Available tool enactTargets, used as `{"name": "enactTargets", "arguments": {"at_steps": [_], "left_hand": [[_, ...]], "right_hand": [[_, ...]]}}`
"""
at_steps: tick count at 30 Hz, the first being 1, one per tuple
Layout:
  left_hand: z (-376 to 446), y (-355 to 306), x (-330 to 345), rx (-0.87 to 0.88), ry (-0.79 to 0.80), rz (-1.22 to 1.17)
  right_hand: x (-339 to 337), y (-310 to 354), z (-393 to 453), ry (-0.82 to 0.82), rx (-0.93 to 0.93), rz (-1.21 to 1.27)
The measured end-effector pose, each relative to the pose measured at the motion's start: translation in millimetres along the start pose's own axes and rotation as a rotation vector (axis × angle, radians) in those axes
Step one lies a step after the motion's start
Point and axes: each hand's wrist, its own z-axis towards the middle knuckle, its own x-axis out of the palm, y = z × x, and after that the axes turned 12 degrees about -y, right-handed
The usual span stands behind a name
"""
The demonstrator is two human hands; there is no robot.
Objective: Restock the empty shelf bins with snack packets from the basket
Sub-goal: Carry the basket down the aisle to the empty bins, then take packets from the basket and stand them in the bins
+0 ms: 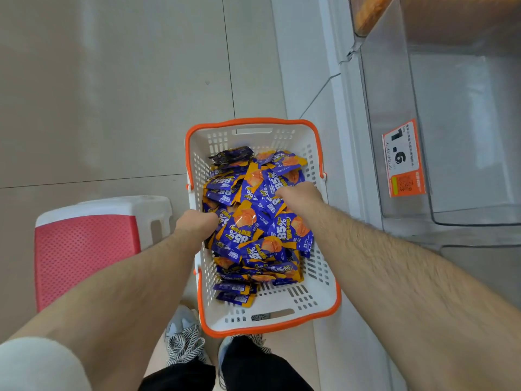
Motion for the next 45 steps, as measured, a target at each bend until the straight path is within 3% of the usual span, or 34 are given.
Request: {"name": "enactTargets", "arguments": {"at_steps": [7, 10, 16, 21, 24, 29, 34, 45], "left_hand": [[1, -12, -15, 0.019, 0.128, -0.047], [-23, -18, -27, 0.060, 0.099, -0.053], [-105, -61, -97, 0.329, 0.174, 0.152], [-192, -99, -165, 0.525, 0.180, 0.268], [-240, -116, -194, 0.625, 0.172, 0.374], [-298, -139, -229, 0.842, 0.187, 0.742], [-315, -168, -274, 1.081, 0.149, 0.855], [-301, -194, -399, 1.479, 0.158, 1.013]], "right_hand": [[-1, 1, -7, 0.015, -0.051, -0.076], [-17, 9, -26, 0.011, -0.118, -0.167], [-73, 36, -97, 0.117, -0.306, -0.419], [-136, 68, -168, 0.150, -0.348, -0.411], [-176, 91, -206, 0.118, -0.399, -0.349], [-231, 122, -253, 0.032, -0.458, -0.332], [-262, 159, -288, -0.112, -0.468, -0.303], [-231, 219, -400, -0.336, -0.247, -0.180]]}}
